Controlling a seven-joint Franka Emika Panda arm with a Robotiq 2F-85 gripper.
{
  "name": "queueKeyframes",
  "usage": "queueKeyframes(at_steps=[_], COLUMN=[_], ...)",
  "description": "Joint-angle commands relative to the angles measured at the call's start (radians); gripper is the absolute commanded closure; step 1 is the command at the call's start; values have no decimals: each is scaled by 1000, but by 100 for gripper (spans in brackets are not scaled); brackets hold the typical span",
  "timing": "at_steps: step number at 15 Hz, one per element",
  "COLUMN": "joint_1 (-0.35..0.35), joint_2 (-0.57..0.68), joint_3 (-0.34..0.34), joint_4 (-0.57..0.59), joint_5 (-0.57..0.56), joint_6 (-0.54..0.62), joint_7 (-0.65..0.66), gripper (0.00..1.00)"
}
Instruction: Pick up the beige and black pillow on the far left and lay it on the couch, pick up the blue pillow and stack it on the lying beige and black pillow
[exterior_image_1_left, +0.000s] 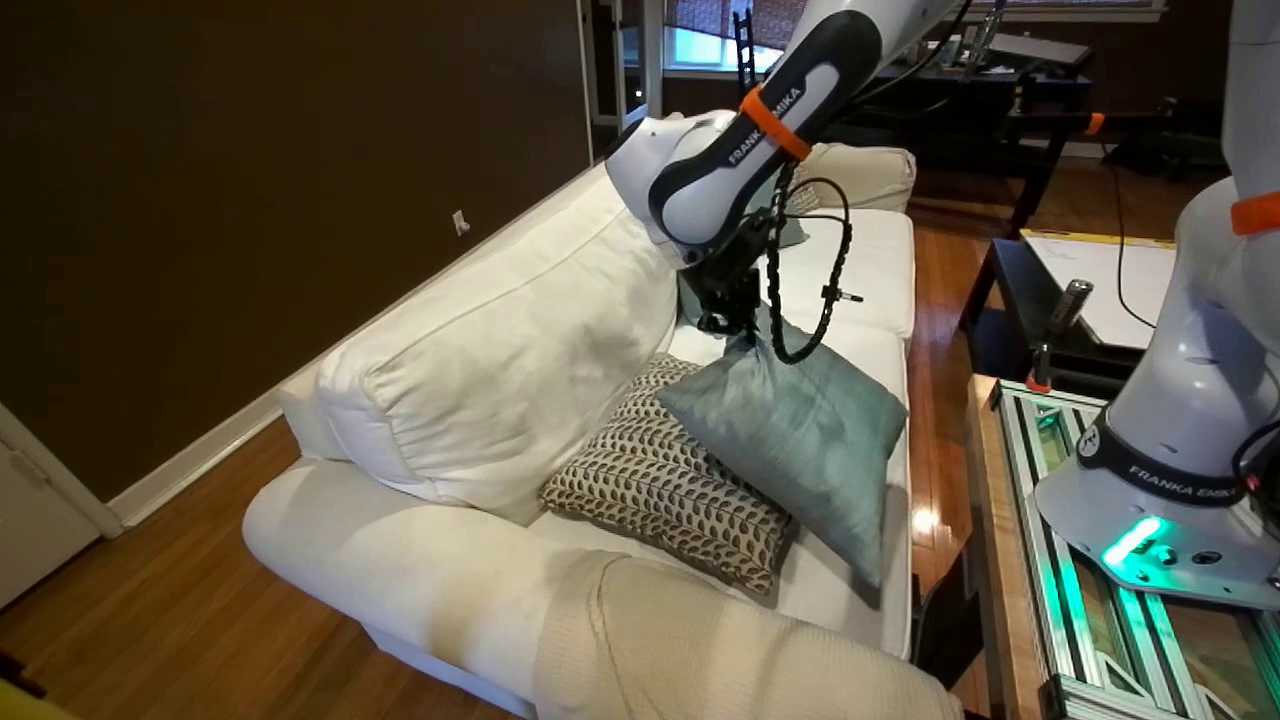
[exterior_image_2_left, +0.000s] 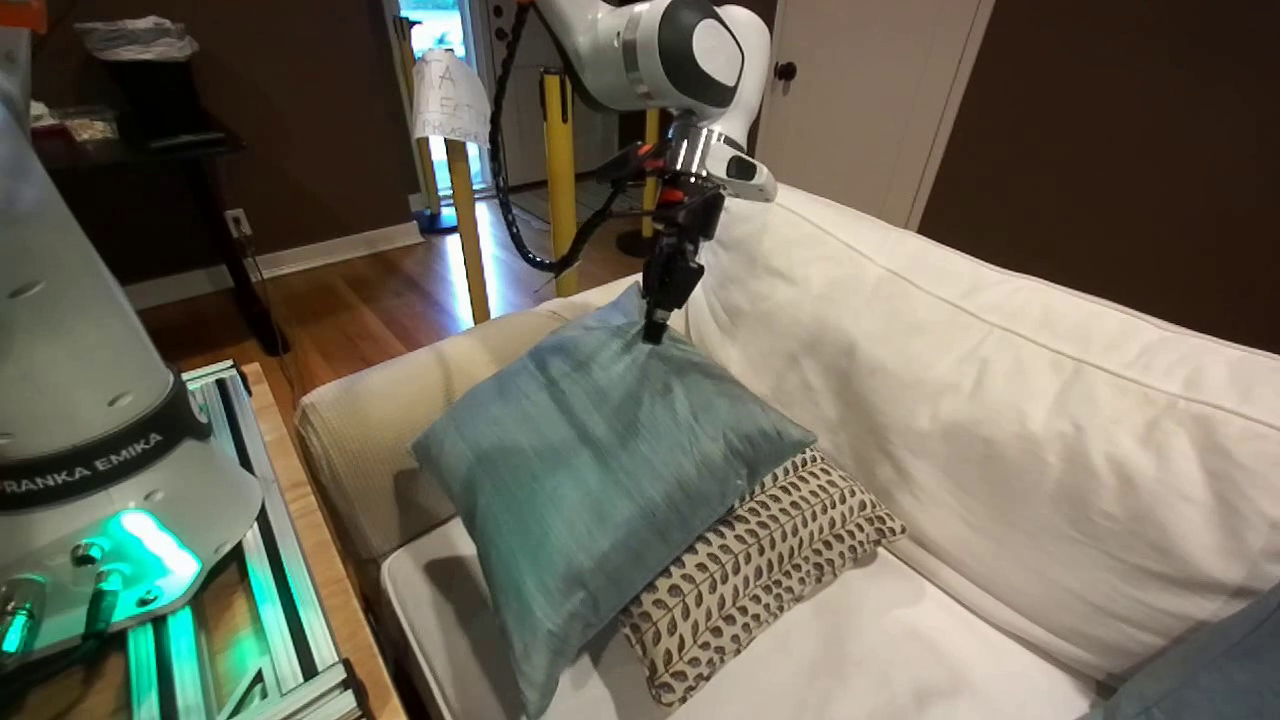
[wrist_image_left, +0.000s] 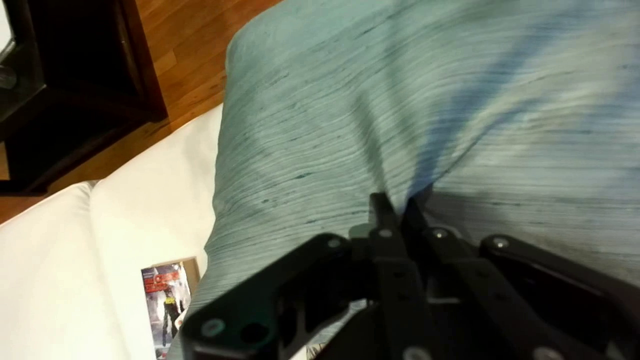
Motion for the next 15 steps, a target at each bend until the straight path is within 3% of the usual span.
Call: queueKeyframes(at_steps=[1,7,15], joint_1=[-2,-21,-42], joint_2=[-67,-67,44], joint_3=[11,14,9], joint_4=[9,74,171], joint_5=[-41,-23,-9], joint_6=[-36,-11,57], joint_7=[3,10,46], gripper=[98,98,98])
